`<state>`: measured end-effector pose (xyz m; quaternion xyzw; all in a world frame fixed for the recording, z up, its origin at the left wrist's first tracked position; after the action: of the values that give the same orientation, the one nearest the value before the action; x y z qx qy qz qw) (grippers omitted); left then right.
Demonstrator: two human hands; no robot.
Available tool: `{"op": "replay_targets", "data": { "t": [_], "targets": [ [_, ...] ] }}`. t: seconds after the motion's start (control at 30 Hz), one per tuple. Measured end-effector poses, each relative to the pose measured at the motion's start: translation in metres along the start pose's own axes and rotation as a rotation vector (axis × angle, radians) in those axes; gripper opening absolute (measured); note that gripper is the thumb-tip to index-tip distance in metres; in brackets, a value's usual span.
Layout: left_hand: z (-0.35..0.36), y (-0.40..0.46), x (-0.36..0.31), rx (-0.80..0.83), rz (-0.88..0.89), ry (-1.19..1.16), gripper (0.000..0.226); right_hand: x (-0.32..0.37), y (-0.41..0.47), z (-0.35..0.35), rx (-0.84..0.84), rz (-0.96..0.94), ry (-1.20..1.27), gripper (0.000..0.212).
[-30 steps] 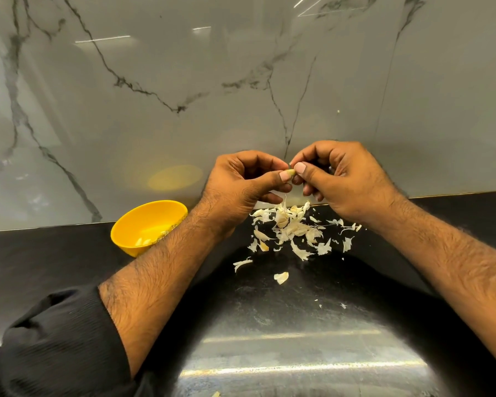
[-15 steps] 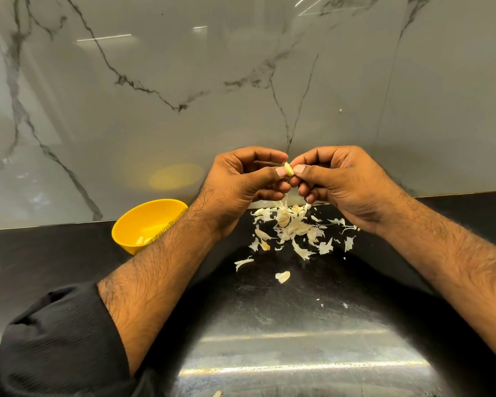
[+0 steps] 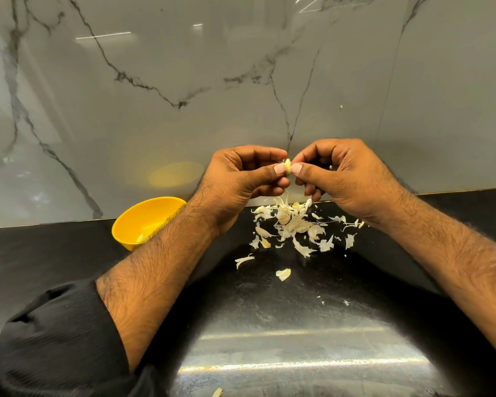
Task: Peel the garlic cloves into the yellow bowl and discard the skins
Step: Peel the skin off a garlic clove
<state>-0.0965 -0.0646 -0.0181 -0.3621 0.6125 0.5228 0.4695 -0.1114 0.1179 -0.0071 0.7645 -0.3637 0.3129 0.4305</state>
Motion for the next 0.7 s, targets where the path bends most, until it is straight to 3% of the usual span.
{"op": "replay_targets", "data": {
  "t": [0.43, 0.7],
  "targets": [
    [0.001, -0.002, -0.001, -0.001, -0.057, -0.092, 0.021, 0.002, 0.001, 0.000, 0.030, -0.022, -0.017, 0.010],
    [0.001, -0.002, -0.007, 0.003, 0.023, -0.025, 0.027, -0.012, 0.000, 0.008, 0.108, 0.181, 0.344, 0.019]
  ]
}}
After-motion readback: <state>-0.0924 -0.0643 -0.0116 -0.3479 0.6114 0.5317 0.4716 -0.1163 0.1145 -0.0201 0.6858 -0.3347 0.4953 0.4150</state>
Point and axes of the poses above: each hand's wrist, its own y-axis towards the middle knuckle, its own z-axis out of the palm, x = y × z, the point moved 7 cm from there along y, towards the middle knuckle, and after that the axes turned 2 degrees about x, right-handed, at the moved point
